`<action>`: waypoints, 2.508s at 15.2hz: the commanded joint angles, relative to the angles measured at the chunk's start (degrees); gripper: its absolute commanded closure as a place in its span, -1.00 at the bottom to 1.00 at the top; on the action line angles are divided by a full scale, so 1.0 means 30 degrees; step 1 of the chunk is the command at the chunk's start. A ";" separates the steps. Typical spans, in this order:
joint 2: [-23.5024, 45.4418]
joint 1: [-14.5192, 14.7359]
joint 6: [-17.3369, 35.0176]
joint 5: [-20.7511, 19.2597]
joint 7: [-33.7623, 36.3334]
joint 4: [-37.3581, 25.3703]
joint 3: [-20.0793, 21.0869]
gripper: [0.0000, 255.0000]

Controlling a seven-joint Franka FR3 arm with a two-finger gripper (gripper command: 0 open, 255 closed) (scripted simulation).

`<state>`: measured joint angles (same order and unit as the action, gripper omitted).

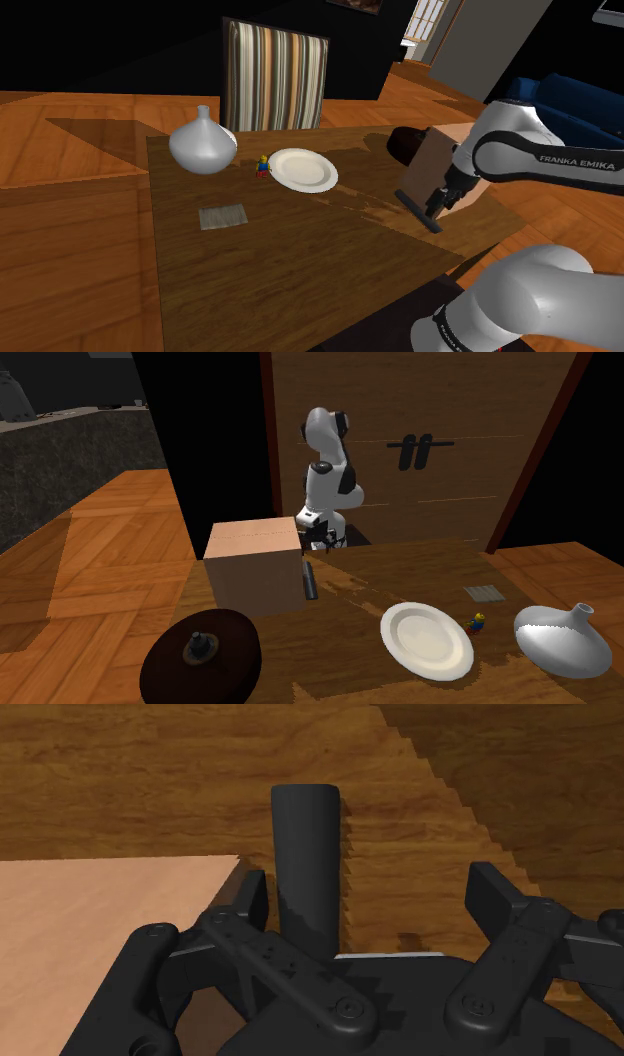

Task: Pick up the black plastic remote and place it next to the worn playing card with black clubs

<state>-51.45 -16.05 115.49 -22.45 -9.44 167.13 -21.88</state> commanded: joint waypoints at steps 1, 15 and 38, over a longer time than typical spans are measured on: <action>0.0850 -0.0755 0.1607 -0.0895 -0.0633 0.0347 -0.1240 -1.00; 0.3466 -0.1279 0.5512 -0.2285 -0.0744 0.1487 -0.2804 -1.00; 0.0957 -0.1072 0.1649 -0.1047 -0.1073 0.0069 -0.1646 1.00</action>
<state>-47.84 -19.24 121.75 -25.90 -12.39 167.91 -27.07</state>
